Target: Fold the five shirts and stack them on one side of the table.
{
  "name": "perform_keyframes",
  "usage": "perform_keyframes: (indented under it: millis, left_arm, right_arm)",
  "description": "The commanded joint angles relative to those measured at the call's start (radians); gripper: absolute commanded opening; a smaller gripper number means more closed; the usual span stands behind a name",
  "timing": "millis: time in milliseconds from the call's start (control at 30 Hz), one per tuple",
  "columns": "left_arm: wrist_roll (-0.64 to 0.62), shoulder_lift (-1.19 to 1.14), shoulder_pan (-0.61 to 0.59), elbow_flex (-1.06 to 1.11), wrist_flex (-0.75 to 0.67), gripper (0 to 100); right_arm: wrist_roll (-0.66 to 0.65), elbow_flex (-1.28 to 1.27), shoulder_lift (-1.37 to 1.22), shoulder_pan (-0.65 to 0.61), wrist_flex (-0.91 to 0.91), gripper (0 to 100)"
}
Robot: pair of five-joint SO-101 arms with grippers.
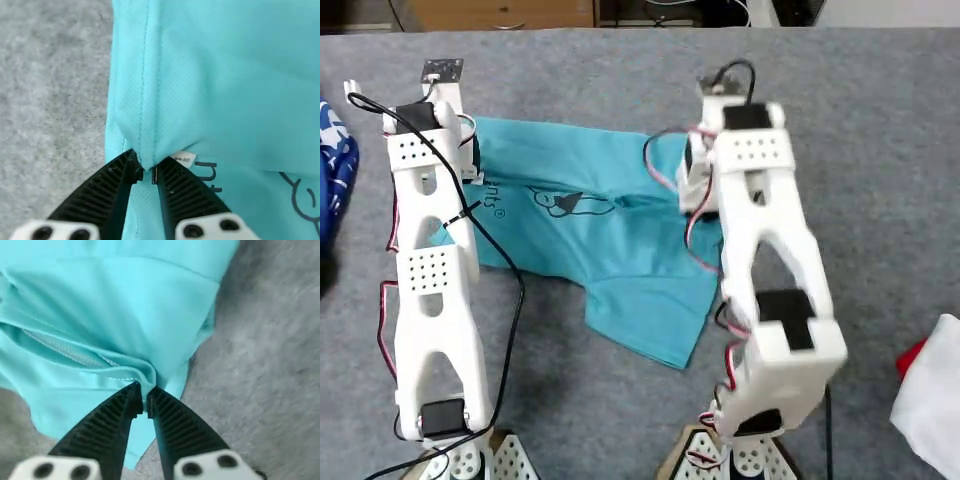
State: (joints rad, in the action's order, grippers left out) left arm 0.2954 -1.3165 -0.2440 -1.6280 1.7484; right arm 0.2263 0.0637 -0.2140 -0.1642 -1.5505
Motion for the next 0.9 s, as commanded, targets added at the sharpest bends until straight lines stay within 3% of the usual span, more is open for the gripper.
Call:
perform_keyframes:
  millis: [0,167,333,867]
  left_arm:
    - [0.034,0.016,-0.012,-0.034,0.011,2]
    - [0.094,0.018,-0.035,-0.034,0.011,2]
    - [0.103,0.018,-0.064,-0.021,0.014,2]
    - [0.141,0.225,-0.077,0.439,0.014,2]
  right_arm:
    - [-0.011,-0.268,0.205,-0.039,0.14,0.4]
    - [-0.008,-0.535,0.358,-0.056,0.292,0.4]
    - [-0.011,-0.648,0.389,-0.054,0.322,0.4]
    - [-0.002,-0.845,0.398,-0.107,0.316,0.4]
